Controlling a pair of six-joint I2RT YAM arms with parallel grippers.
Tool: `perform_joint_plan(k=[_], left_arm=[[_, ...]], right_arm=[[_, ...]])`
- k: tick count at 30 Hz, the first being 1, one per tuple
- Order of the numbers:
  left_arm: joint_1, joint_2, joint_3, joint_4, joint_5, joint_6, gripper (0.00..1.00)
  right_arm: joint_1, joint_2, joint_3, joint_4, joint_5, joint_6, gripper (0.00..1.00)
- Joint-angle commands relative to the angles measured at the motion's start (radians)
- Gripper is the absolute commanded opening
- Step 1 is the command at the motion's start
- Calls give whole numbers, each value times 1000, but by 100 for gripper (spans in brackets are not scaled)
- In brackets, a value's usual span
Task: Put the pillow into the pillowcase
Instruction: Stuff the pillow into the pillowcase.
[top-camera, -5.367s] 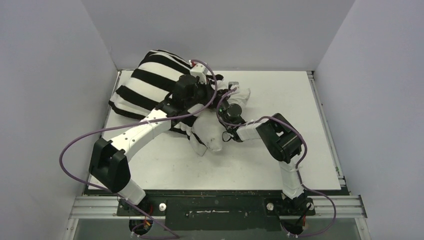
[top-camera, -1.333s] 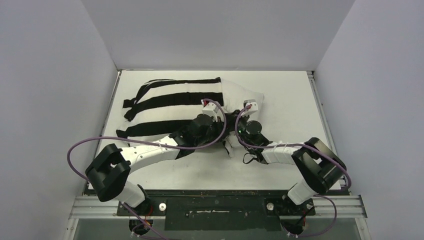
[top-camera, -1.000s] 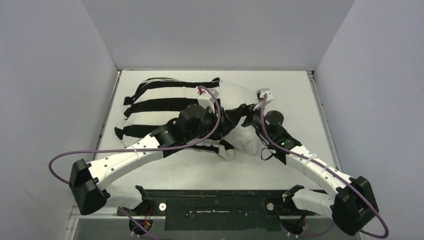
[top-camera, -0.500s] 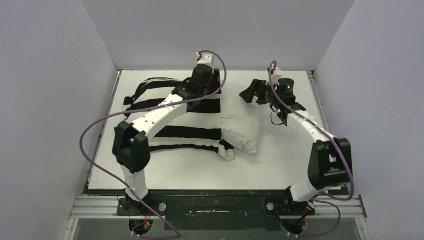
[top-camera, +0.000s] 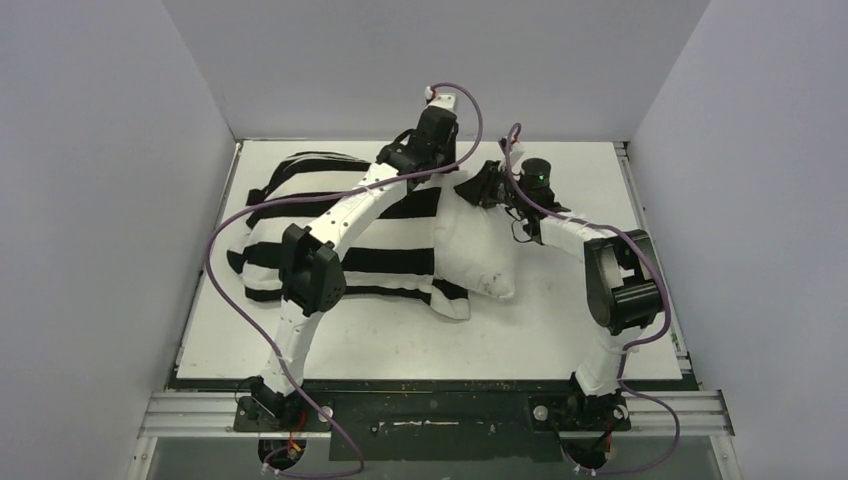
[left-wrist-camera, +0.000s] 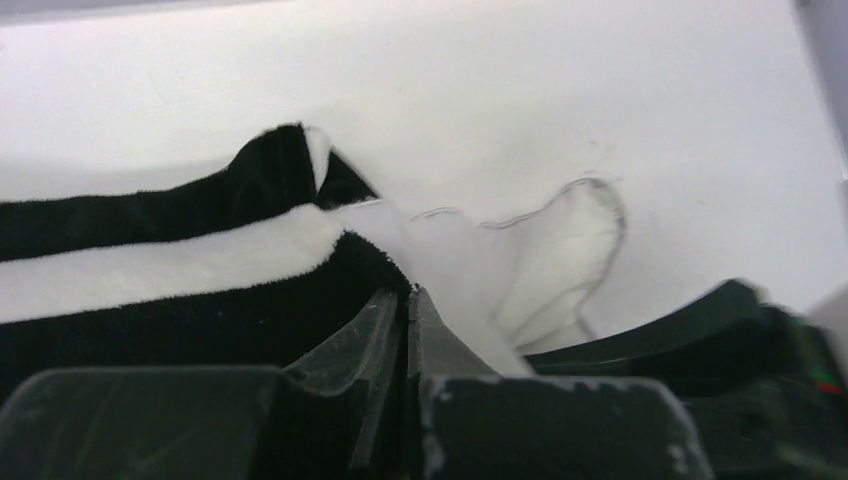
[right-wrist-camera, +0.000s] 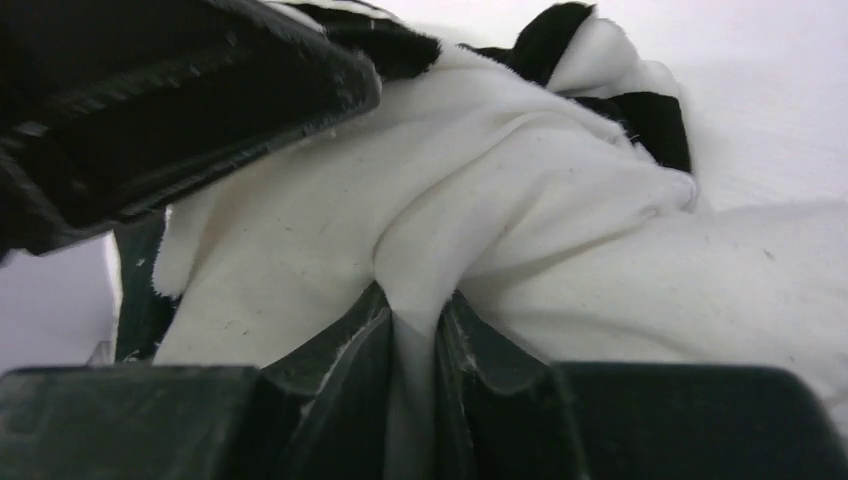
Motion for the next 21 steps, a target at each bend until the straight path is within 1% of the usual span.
perform_joint_plan(k=[1,3,6,8,10,13,16,19,20,21], left_arm=[[-114,-69,187,96,185,-84,0],[-170,-66,213,121,224,-131,0],[-246,-81,183,151,221,-183,0],[-291,-127,72,241,220,-227,0],[-324,-184,-69,371,225,-286,0],[-338,-264,-204,488,214,-355,0],[-338,-302,-264,514,188,-356,0],[-327,-327,-304,506,180,-329,0],[-317,-330,-306,497,194,-319,0],[-301,-329,-297,466,218,-306,0]], right_arm=[[85,-6,-95,403,-44,282,9],[111,2,-125,518,24,346,0],[130,22,-174,672,167,464,0],[142,41,-202,761,279,532,0],[152,55,-206,775,380,556,0],[165,50,-228,749,521,553,0],[170,33,-279,748,642,570,0],[175,3,-326,732,749,555,0],[176,-4,-336,729,750,541,0],[172,-15,-344,728,721,521,3]])
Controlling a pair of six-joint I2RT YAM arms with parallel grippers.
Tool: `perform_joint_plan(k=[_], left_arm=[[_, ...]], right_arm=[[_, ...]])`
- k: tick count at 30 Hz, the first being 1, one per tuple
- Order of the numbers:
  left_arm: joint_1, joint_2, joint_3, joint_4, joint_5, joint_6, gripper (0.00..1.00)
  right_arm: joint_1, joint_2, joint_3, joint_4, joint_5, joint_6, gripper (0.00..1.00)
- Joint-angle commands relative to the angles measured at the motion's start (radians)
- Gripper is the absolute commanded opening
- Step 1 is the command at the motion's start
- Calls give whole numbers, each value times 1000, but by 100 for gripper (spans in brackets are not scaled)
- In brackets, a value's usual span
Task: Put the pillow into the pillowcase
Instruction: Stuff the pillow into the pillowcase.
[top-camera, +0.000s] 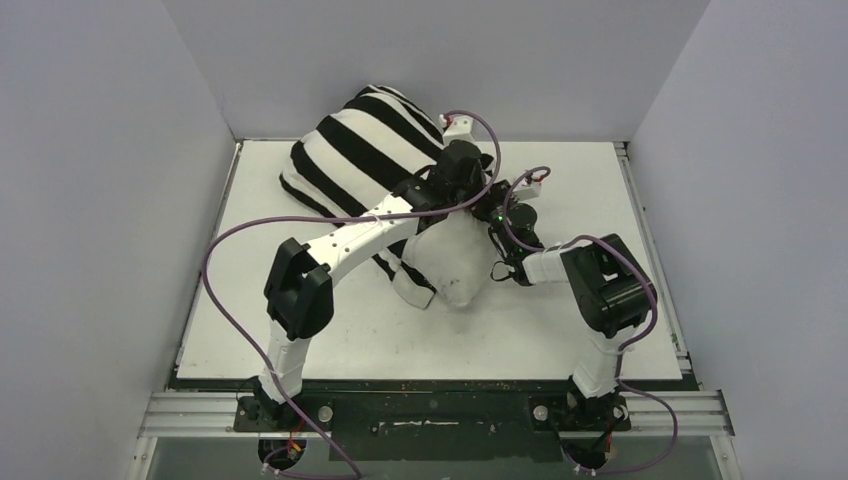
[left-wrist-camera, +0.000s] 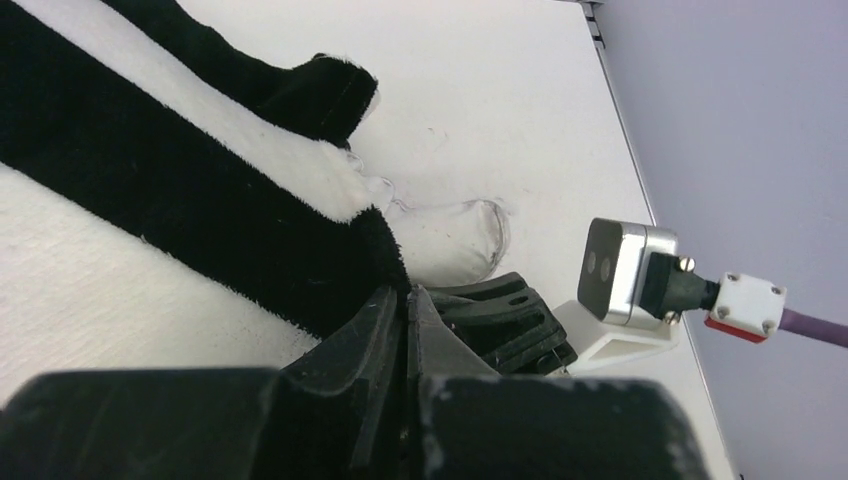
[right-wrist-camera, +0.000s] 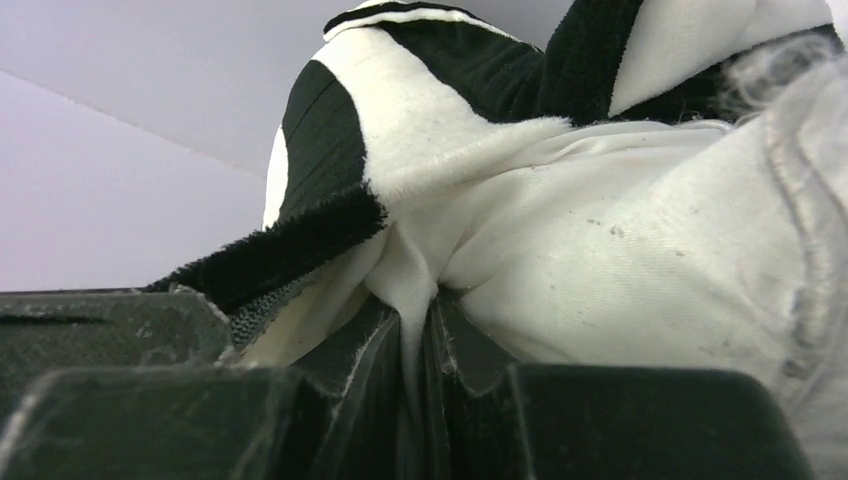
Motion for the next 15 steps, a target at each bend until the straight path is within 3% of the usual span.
perform_joint_plan(k=[1,2,6,11,15], left_arm=[[-94,-130,48,132,312,-56,0],[-70,-134,68,84,337,-29,2],[59,-207,58,-103,353,94,36],[186,-421,-176,-182,304,207,45],[295,-595,-470,-91,293,205,44]], right_arm=[[20,-53,-23,33,57,-31,9],[8,-71,-36,14,10,-62,14],[-46,-199,-87,-124,-199,-182,44],[-81,-427,-59,-576,-303,-442,69],[-25,-551,46,-872,-304,-706,83]])
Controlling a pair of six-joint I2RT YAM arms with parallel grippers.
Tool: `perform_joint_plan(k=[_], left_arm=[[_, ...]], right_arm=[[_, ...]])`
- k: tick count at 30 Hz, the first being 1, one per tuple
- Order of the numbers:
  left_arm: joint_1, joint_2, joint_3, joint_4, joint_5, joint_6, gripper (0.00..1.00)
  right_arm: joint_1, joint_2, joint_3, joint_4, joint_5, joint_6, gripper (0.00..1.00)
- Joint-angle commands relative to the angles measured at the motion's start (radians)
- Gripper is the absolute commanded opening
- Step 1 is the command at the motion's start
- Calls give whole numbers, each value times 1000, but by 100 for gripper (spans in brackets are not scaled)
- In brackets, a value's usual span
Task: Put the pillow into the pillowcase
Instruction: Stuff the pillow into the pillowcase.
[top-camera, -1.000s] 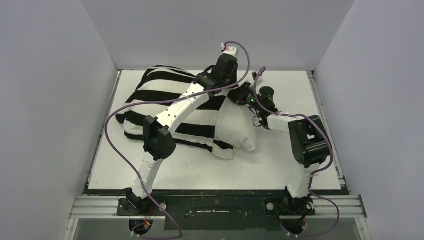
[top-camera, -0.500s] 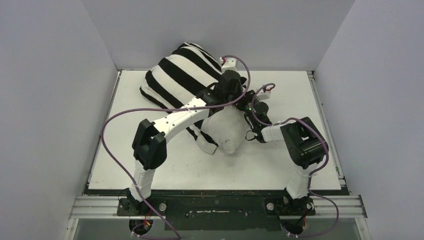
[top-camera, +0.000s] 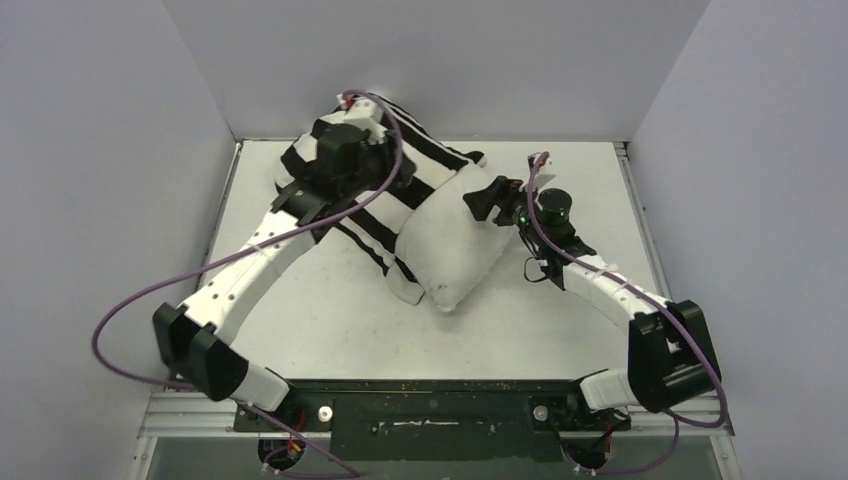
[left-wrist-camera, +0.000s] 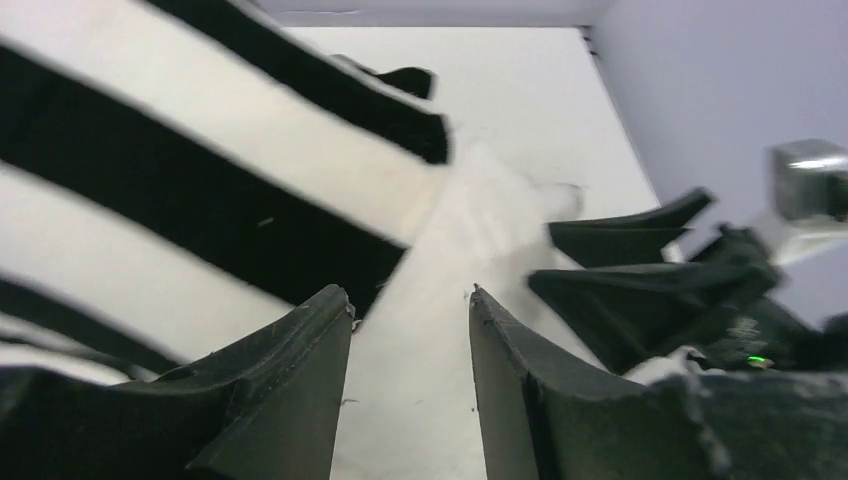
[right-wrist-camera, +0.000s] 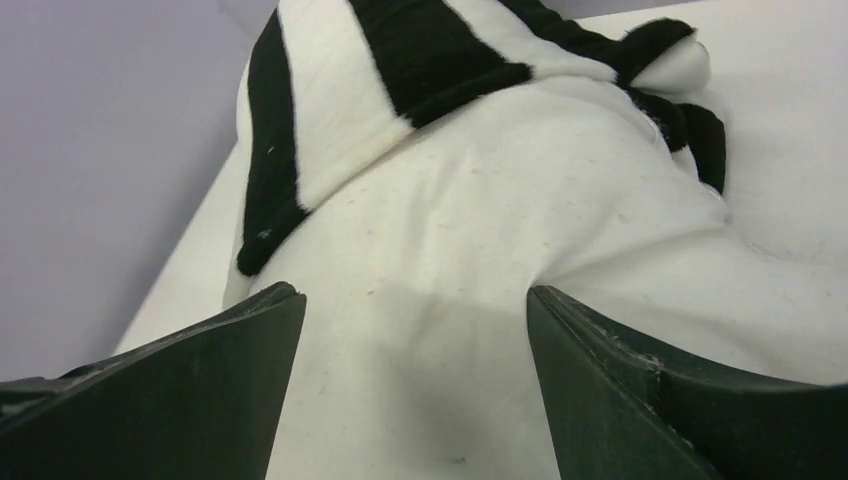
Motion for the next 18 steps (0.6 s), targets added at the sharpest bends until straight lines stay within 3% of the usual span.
perform_joint_plan(k=[1,4,7,12,13,14,16,17,18], left_arm=[[125,-166,-275,75,36,35,44],[193,-208,-445,254,149,-9,44],[198,-164,-491,345,230,-19,47],[194,-38,-527,493,260,-39,50],[194,-18,-532,510,260,-47,48],[192,-2,-529,521,270,-51,37],[187,1,-500,488,280,-49,8],[181,-17,-474,448,269,-40,0],[171,-40,-431,383,245,-26,0]], right_arm=[[72,-134,125,-373,-80,-385,87],[123,-152,158,-415,-121,-546,99],[177,-114,210,-489,-108,-661,100],[241,16,241,-448,-30,-738,99],[251,49,247,-432,-28,-740,98],[260,82,246,-404,-20,-735,96],[274,148,252,-363,-5,-716,91],[276,178,259,-344,17,-696,86],[276,205,265,-318,22,-675,81]])
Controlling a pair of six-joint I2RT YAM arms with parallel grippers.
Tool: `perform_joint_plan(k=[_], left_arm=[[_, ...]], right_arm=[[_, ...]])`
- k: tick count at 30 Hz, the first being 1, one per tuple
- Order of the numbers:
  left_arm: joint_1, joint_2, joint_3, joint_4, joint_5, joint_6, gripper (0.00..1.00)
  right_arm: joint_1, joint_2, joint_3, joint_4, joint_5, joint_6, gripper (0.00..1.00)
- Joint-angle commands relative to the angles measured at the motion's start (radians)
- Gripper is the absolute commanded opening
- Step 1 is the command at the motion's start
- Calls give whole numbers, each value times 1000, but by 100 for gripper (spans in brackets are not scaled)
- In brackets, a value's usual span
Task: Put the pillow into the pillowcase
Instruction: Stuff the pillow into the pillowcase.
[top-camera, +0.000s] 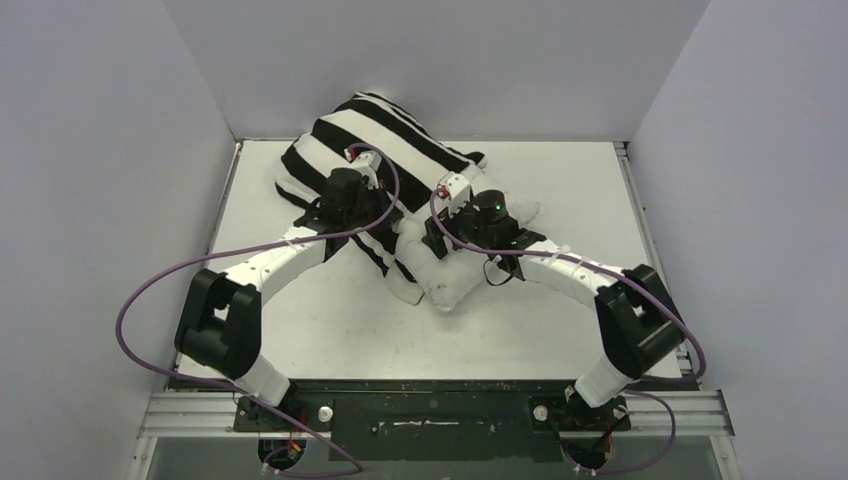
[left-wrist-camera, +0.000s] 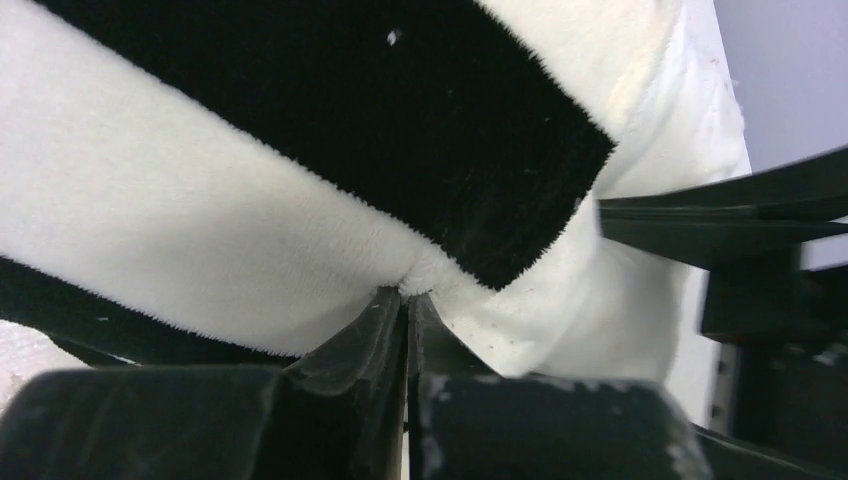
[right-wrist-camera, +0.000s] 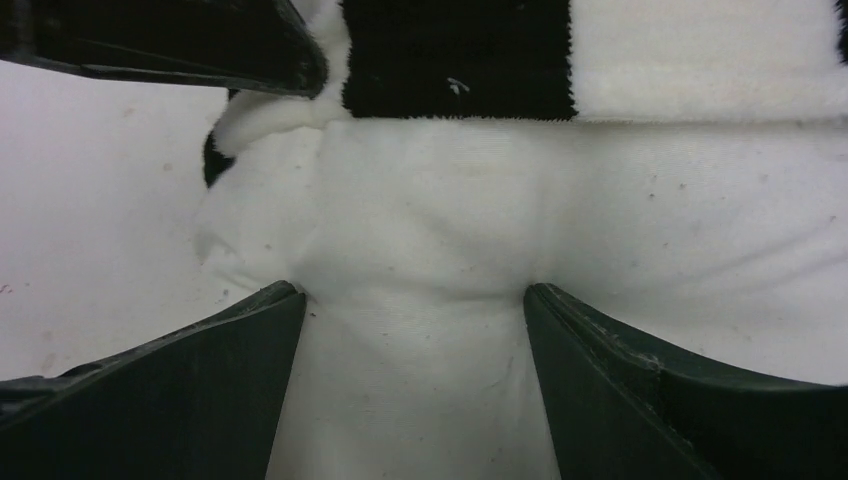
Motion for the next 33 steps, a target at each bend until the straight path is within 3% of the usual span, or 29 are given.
perform_joint_plan(k=[1,5,6,13,18,21,23,27,30,33], left_arm=[[-37,-77,137,-60,-26,23,0],[-79,-146,225,-166,-42,-23,0],[-91,-161,227,-166,-38,-42,0],[-236,-180,286,-221,-137,-51,0],[-302,-215,119,-145,-182,-108,0],[-256,-253,56,-129,-201,-79,0],[-238,-250,111,-174,-230,1,3],[-277,-221,211,-206,-287,241,43],[-335,-191,241,-206,-336,405,56],[-391,-148,258,-203,-383,540,62]], right_arm=[[11,106,43,128,66,34,72],[6,189,90,314,117,231,10],[4,210,110,345,131,275,2],[8,300,109,599,291,568,0],[11,345,97,718,371,665,0],[11,359,79,743,283,670,0],[10,316,60,692,227,673,22],[-22,146,-24,583,195,683,62],[-108,17,-36,439,109,698,98],[-158,-102,-22,249,124,636,100]])
